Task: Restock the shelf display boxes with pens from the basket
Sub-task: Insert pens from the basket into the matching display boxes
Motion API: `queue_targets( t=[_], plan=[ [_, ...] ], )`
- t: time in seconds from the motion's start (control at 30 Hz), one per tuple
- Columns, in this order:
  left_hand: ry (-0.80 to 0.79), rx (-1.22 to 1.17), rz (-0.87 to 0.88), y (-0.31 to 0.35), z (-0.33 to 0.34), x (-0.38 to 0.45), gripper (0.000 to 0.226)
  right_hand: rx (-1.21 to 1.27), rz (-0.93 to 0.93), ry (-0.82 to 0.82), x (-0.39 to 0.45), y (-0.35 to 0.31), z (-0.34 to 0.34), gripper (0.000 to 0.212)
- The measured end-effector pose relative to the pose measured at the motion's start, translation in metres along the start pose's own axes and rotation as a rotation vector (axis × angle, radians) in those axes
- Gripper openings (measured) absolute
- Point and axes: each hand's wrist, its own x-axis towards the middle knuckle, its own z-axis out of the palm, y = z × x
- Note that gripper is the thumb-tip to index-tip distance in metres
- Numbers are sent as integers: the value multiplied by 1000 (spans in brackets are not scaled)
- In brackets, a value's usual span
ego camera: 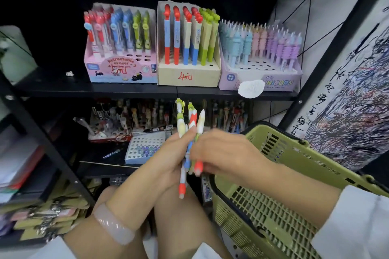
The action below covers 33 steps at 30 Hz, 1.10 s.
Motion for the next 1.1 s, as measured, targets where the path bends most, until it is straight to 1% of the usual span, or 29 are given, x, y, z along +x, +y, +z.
queue_targets(
  t=[0.03,0.07,0.1,0.13,0.17,0.2,0.23,0.33,0.43,0.53,0.63,0.7,0.8,0.9,1.0,1.1],
  plan=[
    [30,51,44,2,-5,-3,18,100,154,42,10,0,-3,18],
    [46,104,89,5,-11,-7,17,206,348,97,21,1,-6,17],
    [56,155,131,8,-15,-10,17,357,536,147,32,3,-8,14],
    [69,197,172,12,-20,-14,18,529,668,195,43,6,-8,19],
    [83,226,211,16,-25,-17,19,668,744,234,53,8,-7,28],
    [99,249,254,21,-29,-21,21,769,784,260,63,10,-5,30],
    [114,267,297,26,-32,-24,23,834,801,275,72,11,-3,27],
    [138,311,438,40,-38,-30,27,903,799,275,98,10,12,16],
    [177,385,549,57,-46,-32,30,919,821,270,123,9,23,21],
    [261,453,611,81,-60,-34,34,836,789,269,153,17,21,29],
    [368,416,637,108,-76,-36,30,797,727,298,187,33,13,35],
    [413,398,657,123,-86,-35,23,780,712,336,213,48,7,33],
    [436,389,669,135,-100,-35,17,605,682,388,246,71,4,22],
    [438,391,657,136,-112,-35,15,457,674,442,264,88,13,18],
    [434,366,633,134,-119,-34,18,413,695,407,267,97,32,19],
    [438,341,621,135,-124,-31,22,385,718,298,260,98,52,23]
  ],
)
